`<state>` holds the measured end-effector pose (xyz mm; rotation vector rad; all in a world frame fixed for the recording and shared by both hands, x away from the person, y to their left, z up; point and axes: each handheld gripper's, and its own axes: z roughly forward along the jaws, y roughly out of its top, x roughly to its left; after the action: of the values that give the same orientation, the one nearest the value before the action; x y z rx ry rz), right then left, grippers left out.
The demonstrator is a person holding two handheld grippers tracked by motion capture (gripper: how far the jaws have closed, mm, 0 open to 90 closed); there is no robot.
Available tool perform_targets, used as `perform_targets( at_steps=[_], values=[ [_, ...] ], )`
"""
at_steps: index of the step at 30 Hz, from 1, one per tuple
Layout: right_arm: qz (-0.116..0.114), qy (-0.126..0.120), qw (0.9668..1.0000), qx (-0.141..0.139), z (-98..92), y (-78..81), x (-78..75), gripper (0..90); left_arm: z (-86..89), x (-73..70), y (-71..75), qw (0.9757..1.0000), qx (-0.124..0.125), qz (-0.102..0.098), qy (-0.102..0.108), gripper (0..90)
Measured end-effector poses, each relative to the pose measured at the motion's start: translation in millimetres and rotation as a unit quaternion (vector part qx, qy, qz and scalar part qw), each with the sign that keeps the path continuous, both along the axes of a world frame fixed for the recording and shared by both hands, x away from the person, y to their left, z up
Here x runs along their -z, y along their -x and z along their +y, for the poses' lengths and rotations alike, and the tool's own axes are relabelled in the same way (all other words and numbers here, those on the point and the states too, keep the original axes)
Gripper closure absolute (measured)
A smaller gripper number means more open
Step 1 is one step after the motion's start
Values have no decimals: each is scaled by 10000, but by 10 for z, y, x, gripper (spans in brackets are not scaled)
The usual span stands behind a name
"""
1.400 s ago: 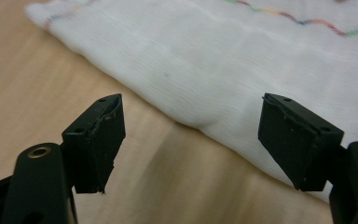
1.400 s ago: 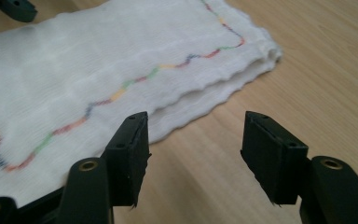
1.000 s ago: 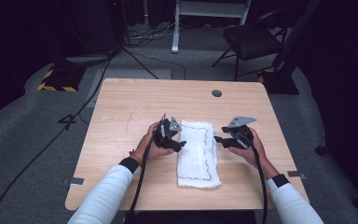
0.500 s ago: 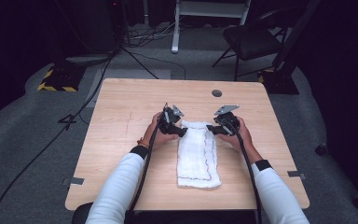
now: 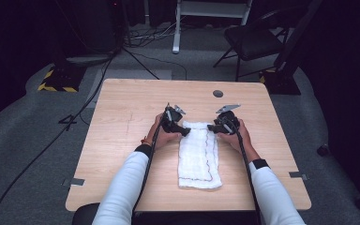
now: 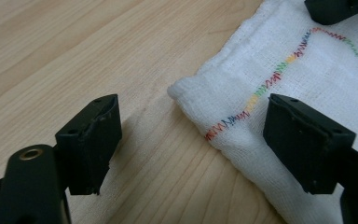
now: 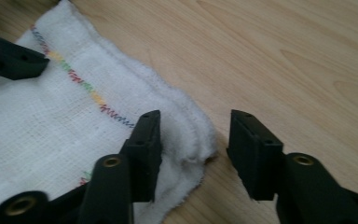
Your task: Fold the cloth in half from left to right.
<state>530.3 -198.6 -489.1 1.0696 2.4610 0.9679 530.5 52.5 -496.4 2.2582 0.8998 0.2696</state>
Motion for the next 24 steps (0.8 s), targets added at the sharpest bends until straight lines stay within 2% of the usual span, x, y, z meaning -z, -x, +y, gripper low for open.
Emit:
perform_targets(
  at_steps=[2,4,7,9,10,13,16,19,24],
  values=[
    [73,-102,9999,-5,-8,-3,5,627,-4,-13,-12,9999,156,34,26,263],
    [147,-160,9997,-68,-10,-1,4,691,-12,-34,-27,9998,203,74,-2,341],
    [162,-146,9997,-126,12,7,-3,761,-36,-68,-41,9992,362,194,-29,472],
    [114,-115,9998,-129,30,22,-6,802,-47,-86,-40,9986,447,266,-49,553],
    [0,-53,9999,-136,41,40,-2,817,-53,-91,-37,9984,488,280,-55,605],
    [-175,25,9998,-102,69,82,3,835,-65,-96,-27,9982,544,267,-51,684],
    [-266,51,9996,-32,64,81,-6,844,-85,-108,-19,9983,544,128,-132,763],
    [-406,66,9991,-24,58,87,-46,846,-116,-127,-18,9985,472,-118,-254,790],
    [-704,5,9975,80,46,83,-188,850,-166,-236,-46,9982,201,-512,-235,809]
  ],
)
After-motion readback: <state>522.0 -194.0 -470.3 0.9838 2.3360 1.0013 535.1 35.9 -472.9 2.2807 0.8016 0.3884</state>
